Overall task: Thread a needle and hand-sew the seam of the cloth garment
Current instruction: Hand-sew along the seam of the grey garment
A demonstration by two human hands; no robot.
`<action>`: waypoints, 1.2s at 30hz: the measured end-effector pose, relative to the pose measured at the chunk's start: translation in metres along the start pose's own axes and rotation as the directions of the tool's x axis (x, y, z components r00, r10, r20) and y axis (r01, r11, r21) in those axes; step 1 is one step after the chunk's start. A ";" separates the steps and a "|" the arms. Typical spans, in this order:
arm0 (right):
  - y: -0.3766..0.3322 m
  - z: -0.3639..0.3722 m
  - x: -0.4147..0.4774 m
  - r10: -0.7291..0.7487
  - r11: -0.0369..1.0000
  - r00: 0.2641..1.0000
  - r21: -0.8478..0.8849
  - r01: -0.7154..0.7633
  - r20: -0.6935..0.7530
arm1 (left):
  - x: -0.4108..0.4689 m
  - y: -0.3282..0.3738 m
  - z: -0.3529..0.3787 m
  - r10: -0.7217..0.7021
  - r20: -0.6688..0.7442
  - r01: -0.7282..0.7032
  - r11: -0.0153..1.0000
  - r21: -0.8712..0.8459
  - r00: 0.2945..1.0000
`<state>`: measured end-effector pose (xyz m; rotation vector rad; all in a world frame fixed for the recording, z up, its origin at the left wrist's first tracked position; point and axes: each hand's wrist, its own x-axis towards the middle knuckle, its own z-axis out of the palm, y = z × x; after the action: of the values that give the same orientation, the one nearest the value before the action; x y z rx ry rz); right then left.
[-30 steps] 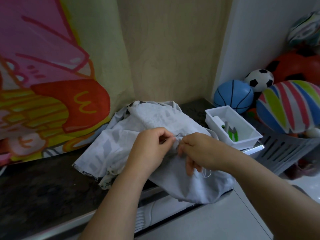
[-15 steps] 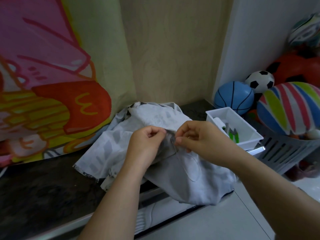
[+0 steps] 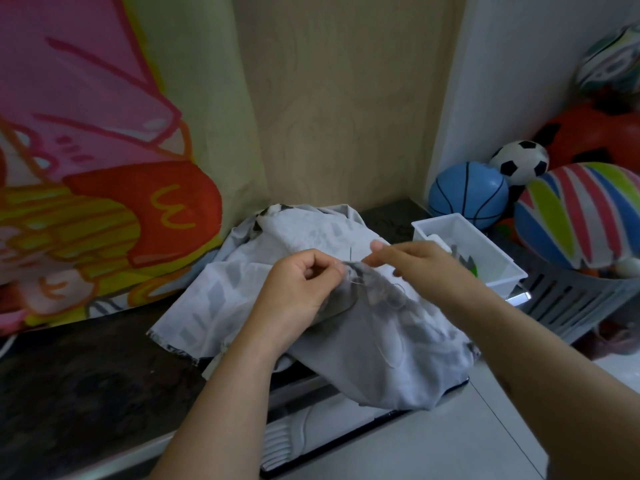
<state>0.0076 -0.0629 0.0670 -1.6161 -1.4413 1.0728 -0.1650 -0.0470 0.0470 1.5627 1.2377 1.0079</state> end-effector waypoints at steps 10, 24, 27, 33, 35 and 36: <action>0.002 0.007 0.013 0.110 0.843 0.994 0.532 -0.081 -0.023 | -0.002 -0.001 -0.004 0.016 0.150 -0.013 1.000 -0.019 0.989; 0.010 -0.002 0.003 -0.213 0.854 0.976 -0.476 0.210 0.048 | -0.001 -0.002 -0.007 0.007 0.213 -0.006 1.000 -0.007 0.977; 0.003 -0.014 0.003 -0.160 0.960 0.985 -0.243 0.141 -0.062 | -0.002 -0.001 -0.007 0.006 0.227 0.002 1.000 -0.032 0.974; -0.005 -0.024 0.003 0.029 0.327 0.994 0.939 -0.108 0.104 | 0.000 -0.006 -0.007 -0.025 0.215 0.031 0.999 -0.026 0.976; -0.006 -0.026 0.005 0.107 0.114 0.991 0.989 -0.090 0.078 | 0.002 -0.007 -0.007 -0.033 0.214 0.038 0.999 -0.021 0.976; -0.004 -0.027 0.007 0.142 0.073 0.989 0.996 -0.051 0.040 | 0.002 -0.007 -0.007 -0.035 0.214 0.041 0.999 -0.022 0.976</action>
<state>0.0303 -0.0551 0.0808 -0.6034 -0.1658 1.5382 -0.1733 -0.0433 0.0422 1.5761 1.0968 0.8055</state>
